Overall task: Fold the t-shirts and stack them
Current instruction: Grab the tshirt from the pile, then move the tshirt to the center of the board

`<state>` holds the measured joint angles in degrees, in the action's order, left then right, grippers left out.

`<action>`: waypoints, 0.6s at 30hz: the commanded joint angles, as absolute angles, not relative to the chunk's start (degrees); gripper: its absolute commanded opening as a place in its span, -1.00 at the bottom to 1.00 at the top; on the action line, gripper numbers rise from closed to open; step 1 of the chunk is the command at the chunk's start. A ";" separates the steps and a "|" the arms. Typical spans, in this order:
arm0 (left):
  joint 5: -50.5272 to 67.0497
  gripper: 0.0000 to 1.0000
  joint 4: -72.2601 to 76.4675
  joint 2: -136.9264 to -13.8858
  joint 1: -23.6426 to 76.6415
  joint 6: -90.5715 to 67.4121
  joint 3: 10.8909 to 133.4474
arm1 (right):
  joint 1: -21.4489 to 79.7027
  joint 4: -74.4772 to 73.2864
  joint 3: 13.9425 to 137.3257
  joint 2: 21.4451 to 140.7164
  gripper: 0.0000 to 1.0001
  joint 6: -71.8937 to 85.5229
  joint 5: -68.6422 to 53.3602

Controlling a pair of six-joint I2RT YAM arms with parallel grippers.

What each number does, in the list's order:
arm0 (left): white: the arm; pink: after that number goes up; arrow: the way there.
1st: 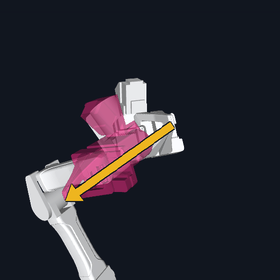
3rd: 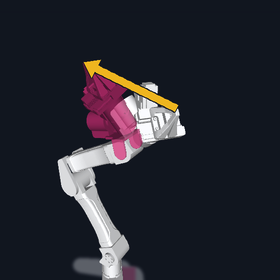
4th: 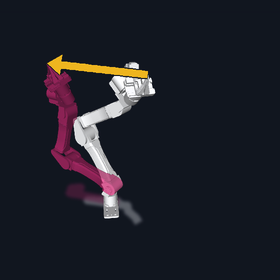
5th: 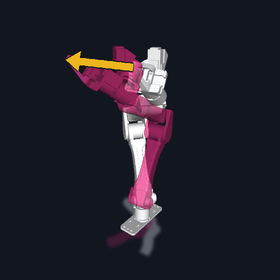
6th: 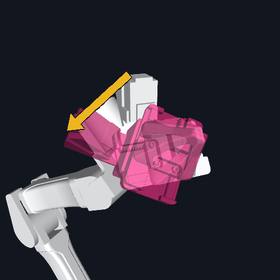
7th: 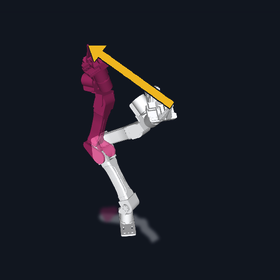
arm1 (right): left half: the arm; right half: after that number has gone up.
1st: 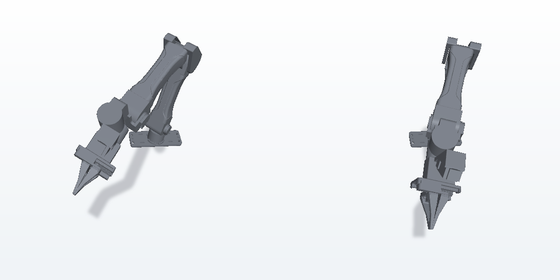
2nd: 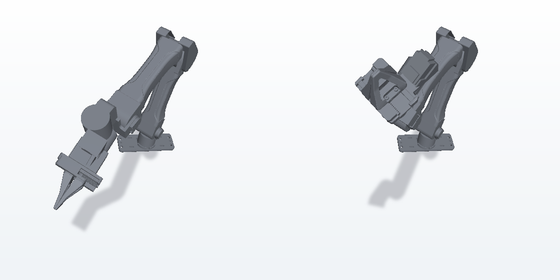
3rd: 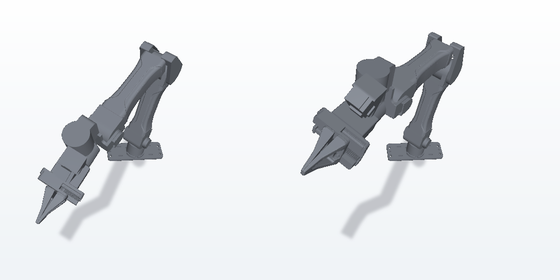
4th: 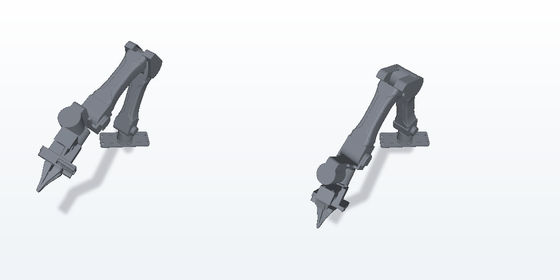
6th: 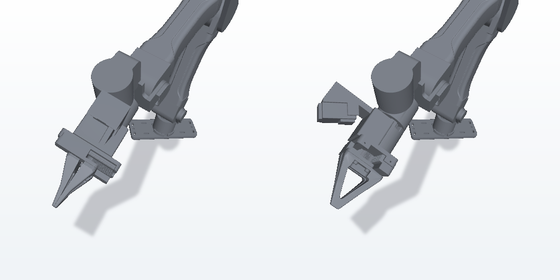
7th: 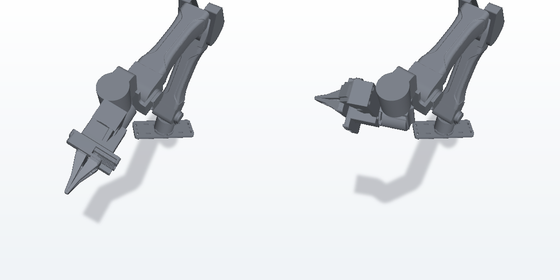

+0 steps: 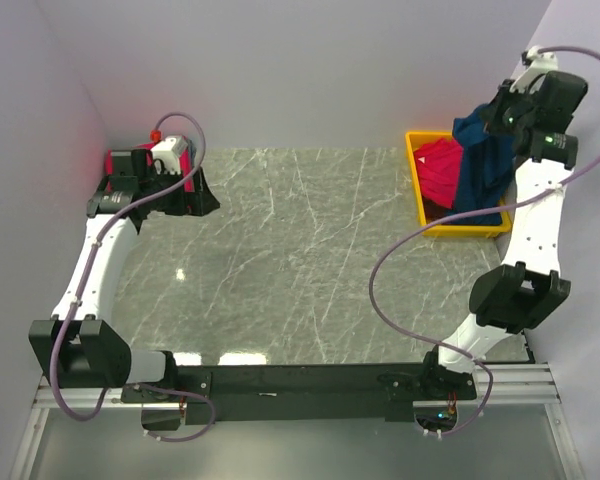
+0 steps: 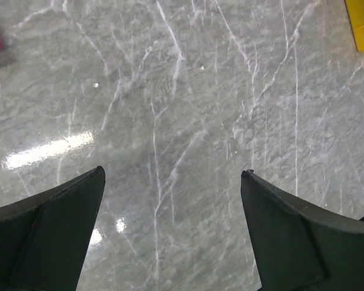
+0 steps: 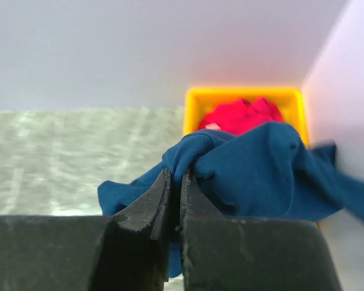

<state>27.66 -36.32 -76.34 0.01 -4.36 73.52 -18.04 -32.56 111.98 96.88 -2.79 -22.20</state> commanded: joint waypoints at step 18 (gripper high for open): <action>37.70 0.99 -38.32 -71.10 -10.28 -4.22 74.09 | 12.71 -26.90 123.23 78.58 -1.00 -1.13 -26.73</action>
<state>34.44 -38.00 -72.66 -9.54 -4.60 73.52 7.49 -33.19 122.06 82.43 2.07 -30.24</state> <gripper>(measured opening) 0.995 0.064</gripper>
